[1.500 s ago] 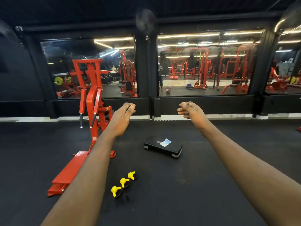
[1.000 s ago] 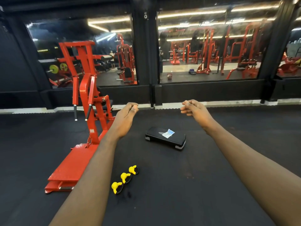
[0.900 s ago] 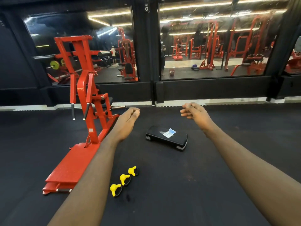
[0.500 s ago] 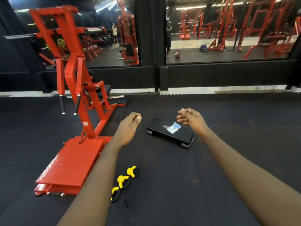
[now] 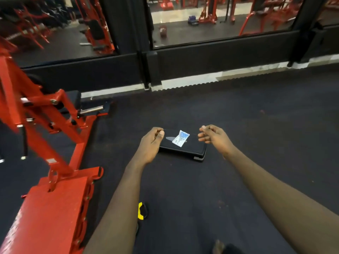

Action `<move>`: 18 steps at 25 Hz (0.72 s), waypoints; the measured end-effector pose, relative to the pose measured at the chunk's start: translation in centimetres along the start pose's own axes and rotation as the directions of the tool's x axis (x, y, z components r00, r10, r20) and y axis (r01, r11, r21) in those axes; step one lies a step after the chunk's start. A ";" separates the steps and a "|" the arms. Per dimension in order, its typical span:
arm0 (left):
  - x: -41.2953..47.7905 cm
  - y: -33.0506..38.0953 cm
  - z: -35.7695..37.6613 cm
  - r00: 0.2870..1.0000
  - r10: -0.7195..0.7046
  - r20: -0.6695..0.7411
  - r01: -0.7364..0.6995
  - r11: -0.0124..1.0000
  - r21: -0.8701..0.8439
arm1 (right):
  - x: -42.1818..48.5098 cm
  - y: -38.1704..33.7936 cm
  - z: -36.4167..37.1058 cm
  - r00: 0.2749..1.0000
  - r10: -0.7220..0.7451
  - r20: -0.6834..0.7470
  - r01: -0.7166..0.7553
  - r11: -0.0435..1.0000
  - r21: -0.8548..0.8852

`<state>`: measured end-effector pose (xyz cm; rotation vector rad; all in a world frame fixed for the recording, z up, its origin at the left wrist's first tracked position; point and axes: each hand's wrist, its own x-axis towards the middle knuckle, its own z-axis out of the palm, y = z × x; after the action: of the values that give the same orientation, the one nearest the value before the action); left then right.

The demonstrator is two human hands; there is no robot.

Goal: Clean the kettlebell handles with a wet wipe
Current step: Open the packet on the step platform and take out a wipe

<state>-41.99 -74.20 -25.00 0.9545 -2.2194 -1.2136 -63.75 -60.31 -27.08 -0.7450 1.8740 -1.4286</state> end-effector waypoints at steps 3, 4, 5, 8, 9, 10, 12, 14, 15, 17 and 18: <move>8.6 -3.2 1.6 0.999 -0.034 0.016 0.034 0.999 -0.004 | 8.4 2.0 0.1 0.998 0.054 -0.025 -0.053 0.998 0.014; 11.3 -4.1 2.3 0.999 -0.044 0.020 0.044 0.999 -0.007 | 11.3 2.7 0.1 0.998 0.060 -0.024 -0.060 0.998 0.016; 14.0 -4.8 2.9 0.998 -0.052 0.032 0.052 0.999 -0.003 | 14.3 3.2 0.1 0.998 0.066 -0.022 -0.065 0.998 0.024; 21.9 -7.0 4.8 0.991 -0.122 0.047 0.121 0.992 0.022 | 23.5 4.5 -0.1 0.992 0.129 0.003 -0.129 0.990 0.055; 24.2 -7.6 5.2 0.989 -0.138 0.050 0.136 0.990 0.040 | 26.2 4.8 -0.2 0.991 0.137 0.011 -0.137 0.989 0.056; 26.9 -8.4 5.7 0.985 -0.165 0.057 0.162 0.985 0.054 | 29.4 5.2 -0.3 0.987 0.161 0.017 -0.162 0.985 0.055; 31.2 -9.9 6.3 0.972 -0.224 0.065 0.220 0.973 0.068 | 34.4 5.9 -0.1 0.974 0.225 0.014 -0.226 0.973 0.050; 35.4 -11.6 7.0 0.958 -0.273 0.091 0.266 0.961 0.081 | 39.0 6.9 0.5 0.957 0.289 0.024 -0.290 0.956 0.052; 38.3 -12.9 7.6 0.950 -0.292 0.108 0.284 0.955 0.088 | 41.8 7.5 0.9 0.948 0.317 0.020 -0.318 0.947 0.053; 43.4 -15.5 9.1 0.938 -0.312 0.153 0.299 0.949 0.101 | 46.8 9.2 1.6 0.934 0.358 0.012 -0.358 0.932 0.048; 46.1 -17.0 10.1 0.929 -0.322 0.180 0.305 0.945 0.117 | 49.2 10.4 2.0 0.922 0.386 0.001 -0.386 0.921 0.047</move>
<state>-73.16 -109.29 -42.61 1.3178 -2.3513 -1.4137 -93.27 -96.73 -45.43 -0.3190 1.8601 -1.2159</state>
